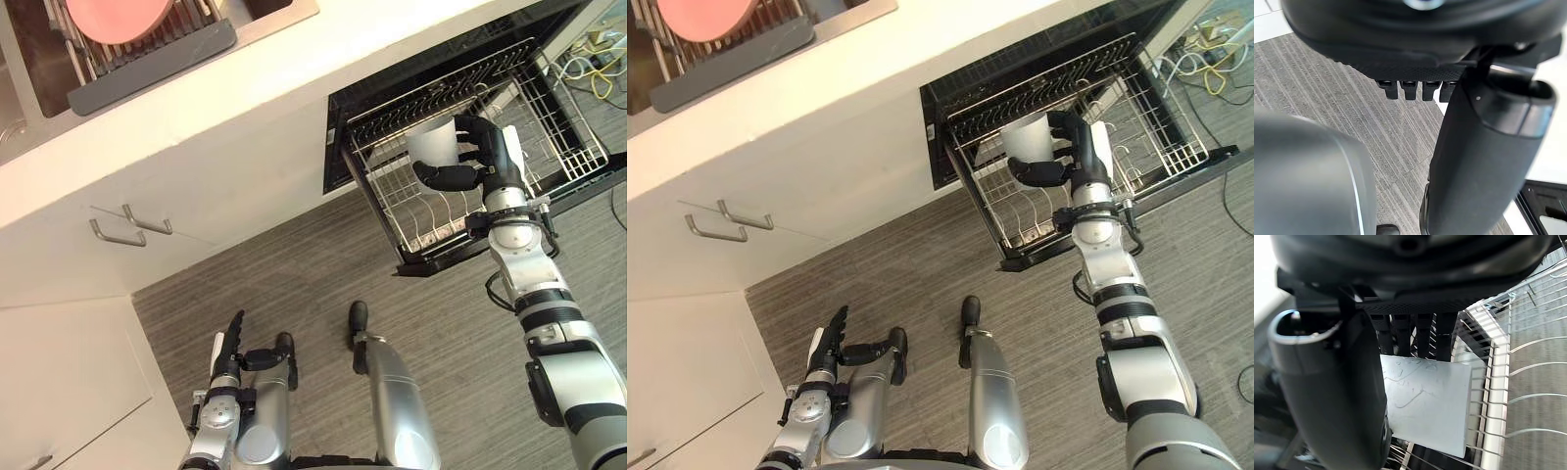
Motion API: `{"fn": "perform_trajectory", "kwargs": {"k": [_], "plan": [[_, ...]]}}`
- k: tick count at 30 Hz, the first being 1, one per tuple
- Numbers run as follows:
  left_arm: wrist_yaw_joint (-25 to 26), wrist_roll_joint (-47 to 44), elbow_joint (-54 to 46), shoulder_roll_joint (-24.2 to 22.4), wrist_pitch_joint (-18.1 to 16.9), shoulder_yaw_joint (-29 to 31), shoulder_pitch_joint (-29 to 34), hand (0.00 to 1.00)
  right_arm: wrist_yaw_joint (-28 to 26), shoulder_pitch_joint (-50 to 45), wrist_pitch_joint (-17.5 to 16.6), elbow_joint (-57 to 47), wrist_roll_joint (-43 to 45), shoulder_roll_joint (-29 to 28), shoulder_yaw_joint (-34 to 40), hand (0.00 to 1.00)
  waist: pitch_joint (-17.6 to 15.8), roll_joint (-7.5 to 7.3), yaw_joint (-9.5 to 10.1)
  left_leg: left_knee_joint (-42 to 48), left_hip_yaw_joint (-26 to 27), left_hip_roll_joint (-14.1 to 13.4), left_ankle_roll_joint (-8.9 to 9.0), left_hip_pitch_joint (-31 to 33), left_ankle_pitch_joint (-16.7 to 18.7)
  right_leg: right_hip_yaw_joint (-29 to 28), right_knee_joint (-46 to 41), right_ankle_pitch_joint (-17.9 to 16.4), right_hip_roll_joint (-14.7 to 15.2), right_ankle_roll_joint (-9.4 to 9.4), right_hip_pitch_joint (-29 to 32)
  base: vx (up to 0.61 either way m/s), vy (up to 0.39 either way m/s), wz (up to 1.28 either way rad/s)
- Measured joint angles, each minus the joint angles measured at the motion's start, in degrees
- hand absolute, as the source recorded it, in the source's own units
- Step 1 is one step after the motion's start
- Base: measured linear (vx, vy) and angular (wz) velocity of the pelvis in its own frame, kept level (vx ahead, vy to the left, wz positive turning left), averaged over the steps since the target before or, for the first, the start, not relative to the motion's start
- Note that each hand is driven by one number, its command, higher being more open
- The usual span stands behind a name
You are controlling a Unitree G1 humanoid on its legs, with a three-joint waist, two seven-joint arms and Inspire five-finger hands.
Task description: Walk over to the sink, pick up the cup, carry it to the dishwasher, place the cup inside the dishwasher, then close the dishwasher door
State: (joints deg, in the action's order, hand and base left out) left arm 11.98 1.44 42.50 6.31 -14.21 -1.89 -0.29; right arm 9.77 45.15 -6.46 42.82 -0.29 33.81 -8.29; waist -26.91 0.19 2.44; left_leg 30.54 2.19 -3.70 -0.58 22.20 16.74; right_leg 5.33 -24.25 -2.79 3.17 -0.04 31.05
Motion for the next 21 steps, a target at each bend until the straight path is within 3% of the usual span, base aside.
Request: {"fn": "perform_trajectory", "kwargs": {"k": [17, 18, 21], "plan": [[1.68, -1.48, 0.14, -0.78, -0.64, -1.99, -1.51, 1.00, -0.06, 6.56, 1.68, 7.37, -3.41, -0.29, -2.37, 0.00, -0.36, 0.67, 1.77, 1.71, -1.41, 0.66, -0.02, 3.43, -0.02, 1.26, -0.71, 0.05, 1.06, 0.04, 2.17, -0.01, 0.004, 0.04], [1.74, -1.48, 0.18, -0.79, -0.64, -2.01, -1.56, 1.00, -0.06, 6.85, 1.71, 8.05, -3.41, -0.35, -2.37, 1.00, -0.36, 0.67, 1.80, 1.70, -1.45, 0.67, -0.02, 3.44, -0.02, 1.28, -0.71, 0.05, 1.09, 0.04, 2.17, 0.00, 0.000, 0.00], [1.83, -1.48, 0.32, -0.80, -0.64, -2.07, -1.72, 1.00, -0.05, 7.11, 1.91, 8.84, -3.41, -0.41, -2.34, 1.00, -0.36, 0.68, 1.90, 1.56, -1.56, 0.69, -0.01, 3.56, -0.04, 1.42, -0.64, 0.05, 1.15, 0.05, 2.18, 0.00, 0.000, 0.00]]}}
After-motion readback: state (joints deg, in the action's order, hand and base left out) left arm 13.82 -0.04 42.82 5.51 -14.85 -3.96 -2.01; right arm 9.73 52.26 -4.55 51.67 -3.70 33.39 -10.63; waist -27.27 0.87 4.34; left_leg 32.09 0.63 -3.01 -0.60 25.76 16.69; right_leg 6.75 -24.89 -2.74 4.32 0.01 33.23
